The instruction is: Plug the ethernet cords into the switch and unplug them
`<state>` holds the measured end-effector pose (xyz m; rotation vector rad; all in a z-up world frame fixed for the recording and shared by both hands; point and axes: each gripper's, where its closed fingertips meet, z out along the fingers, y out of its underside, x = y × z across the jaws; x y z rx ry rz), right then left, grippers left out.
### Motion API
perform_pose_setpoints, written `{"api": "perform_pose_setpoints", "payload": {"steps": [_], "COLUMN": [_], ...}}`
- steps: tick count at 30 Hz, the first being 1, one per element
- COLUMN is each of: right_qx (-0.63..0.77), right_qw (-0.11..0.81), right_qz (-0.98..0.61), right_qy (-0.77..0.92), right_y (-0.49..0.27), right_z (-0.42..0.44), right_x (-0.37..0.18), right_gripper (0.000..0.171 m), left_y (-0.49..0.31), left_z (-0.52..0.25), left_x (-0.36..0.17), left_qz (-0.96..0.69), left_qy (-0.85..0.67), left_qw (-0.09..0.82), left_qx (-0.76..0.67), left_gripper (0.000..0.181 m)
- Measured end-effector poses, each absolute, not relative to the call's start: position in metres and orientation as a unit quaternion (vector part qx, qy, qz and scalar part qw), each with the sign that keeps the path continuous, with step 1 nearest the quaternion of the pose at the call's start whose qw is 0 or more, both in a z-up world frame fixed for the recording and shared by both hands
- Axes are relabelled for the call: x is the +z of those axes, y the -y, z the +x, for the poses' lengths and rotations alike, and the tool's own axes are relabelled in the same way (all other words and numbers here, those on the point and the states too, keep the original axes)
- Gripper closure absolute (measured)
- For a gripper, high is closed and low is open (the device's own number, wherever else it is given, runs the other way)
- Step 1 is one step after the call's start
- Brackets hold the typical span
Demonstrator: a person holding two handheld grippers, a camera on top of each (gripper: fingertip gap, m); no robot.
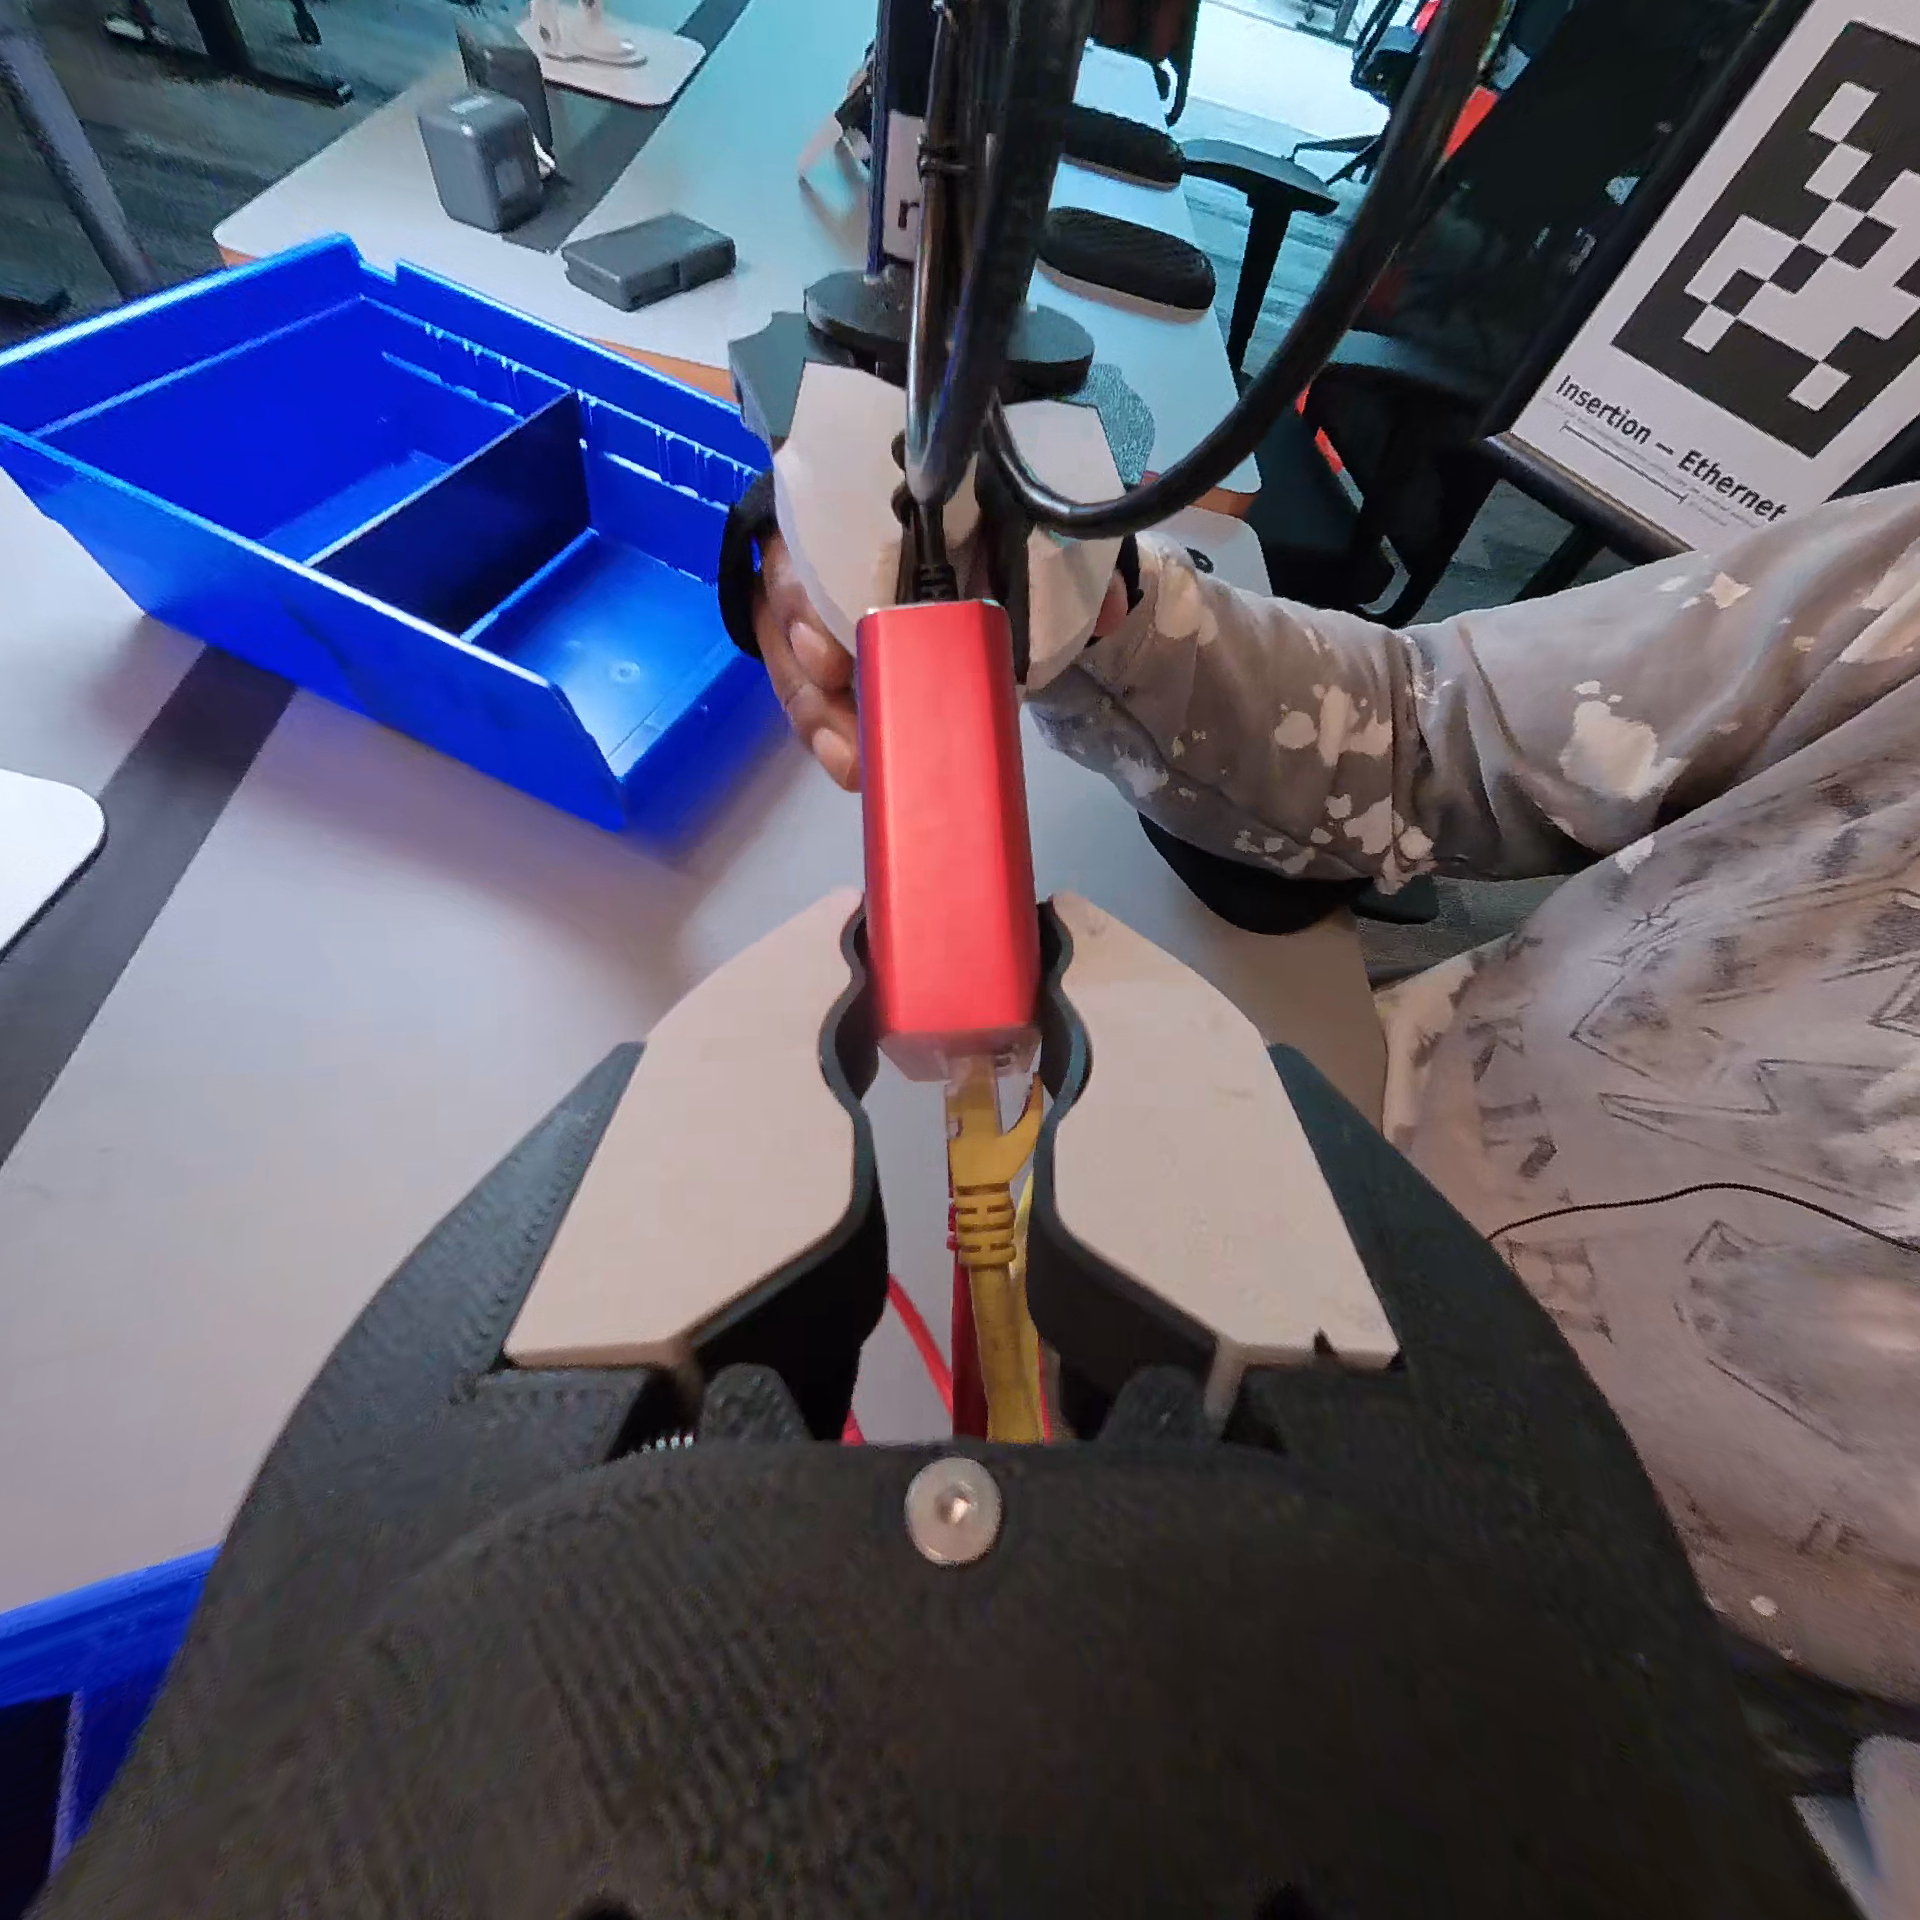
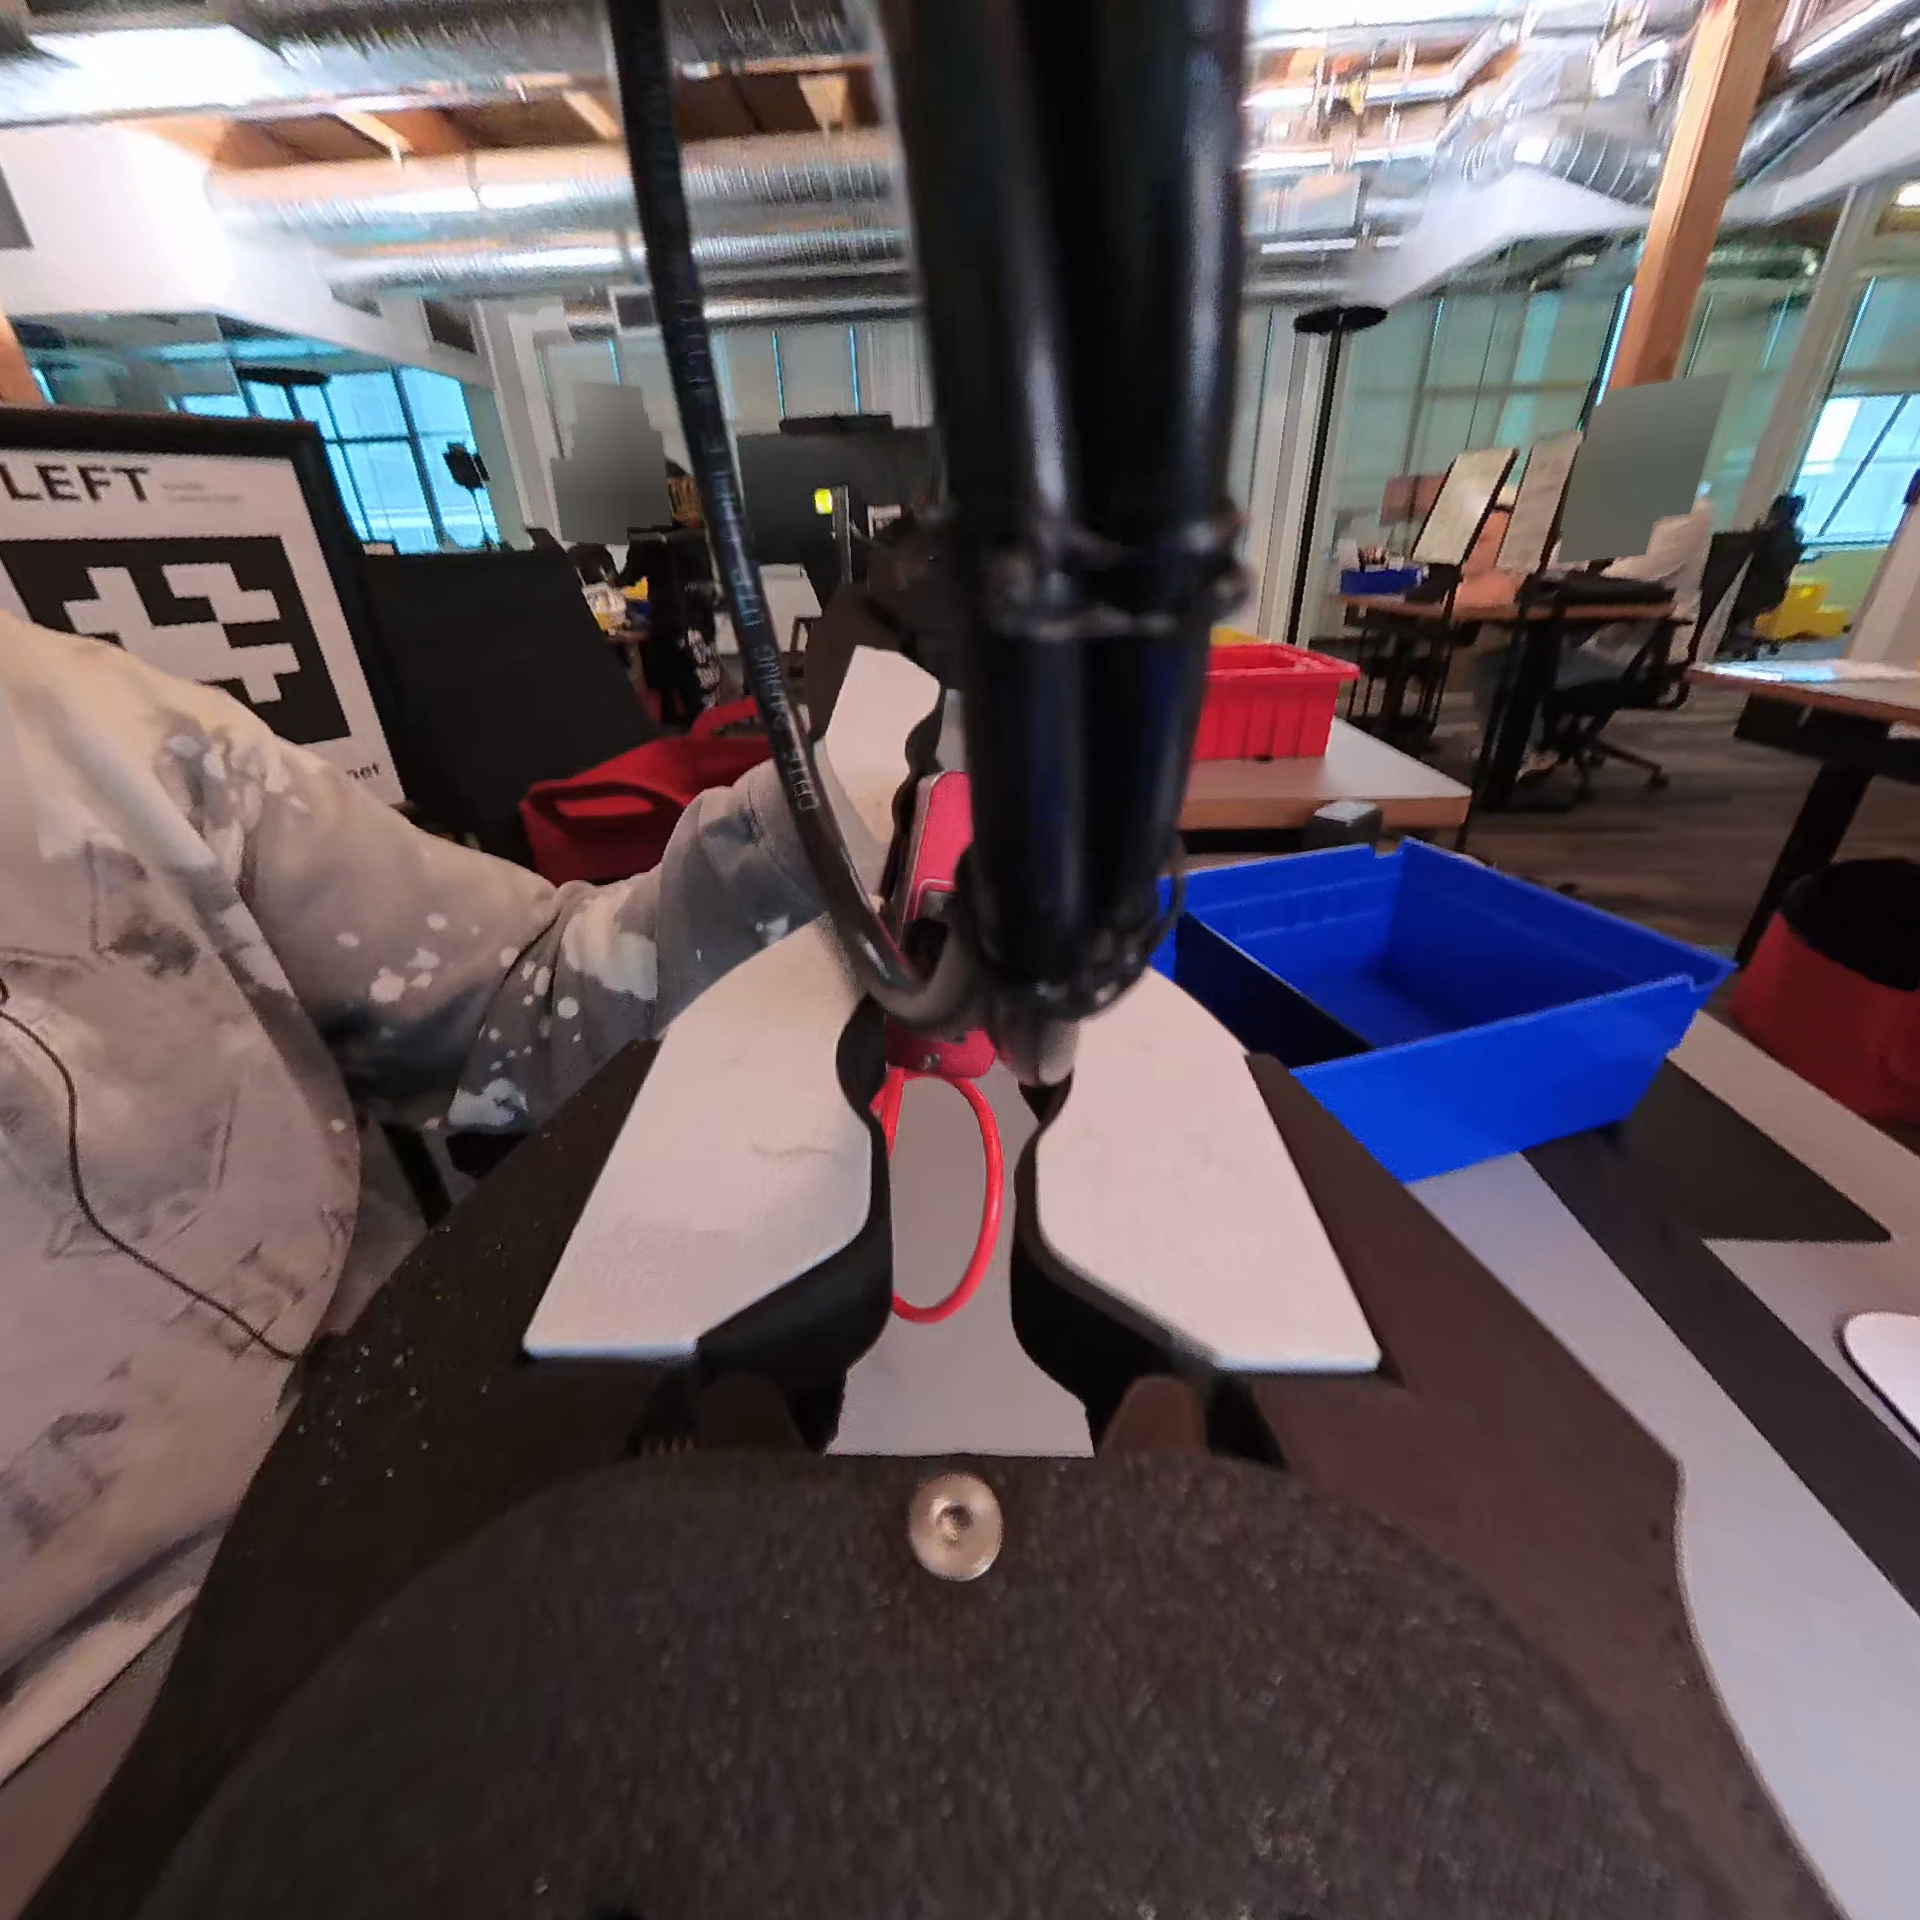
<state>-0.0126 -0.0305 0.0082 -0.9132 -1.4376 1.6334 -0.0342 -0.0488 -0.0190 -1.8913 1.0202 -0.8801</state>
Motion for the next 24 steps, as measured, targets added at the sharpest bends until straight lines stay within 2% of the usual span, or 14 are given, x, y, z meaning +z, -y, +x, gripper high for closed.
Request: {"api": "perform_pose_setpoints", "payload": {"steps": [14, 16, 21, 23, 24], "right_qx": [0.607, 0.607, 0.585, 0.572, 0.564], "right_qw": [0.333, 0.328, 0.347, 0.36, 0.369], "right_qz": [-0.371, -0.372, -0.378, -0.389, -0.394], "right_qy": [0.619, 0.621, 0.628, 0.627, 0.625], "right_y": [0.04, 0.04, 0.035, 0.03, 0.028], "right_z": [-0.011, -0.01, -0.013, -0.017, -0.02], "right_x": [-0.015, -0.017, -0.018, -0.017, -0.017], "right_gripper": [0.156, 0.111, 0.107, 0.157, 0.157], "left_y": [0.053, 0.054, 0.051, 0.047, 0.046], "left_z": [-0.033, -0.033, -0.035, -0.038, -0.041], "left_x": [-0.033, -0.034, -0.035, -0.035, -0.034], "left_qz": [-0.758, -0.758, -0.764, -0.768, -0.771], "left_qy": [-0.428, -0.428, -0.424, -0.421, -0.421], "left_qw": [0.369, 0.365, 0.37, 0.381, 0.387], "left_qx": [-0.327, -0.329, -0.315, -0.296, -0.28], "left_gripper": [0.153, 0.153, 0.153, 0.152, 0.153]}}
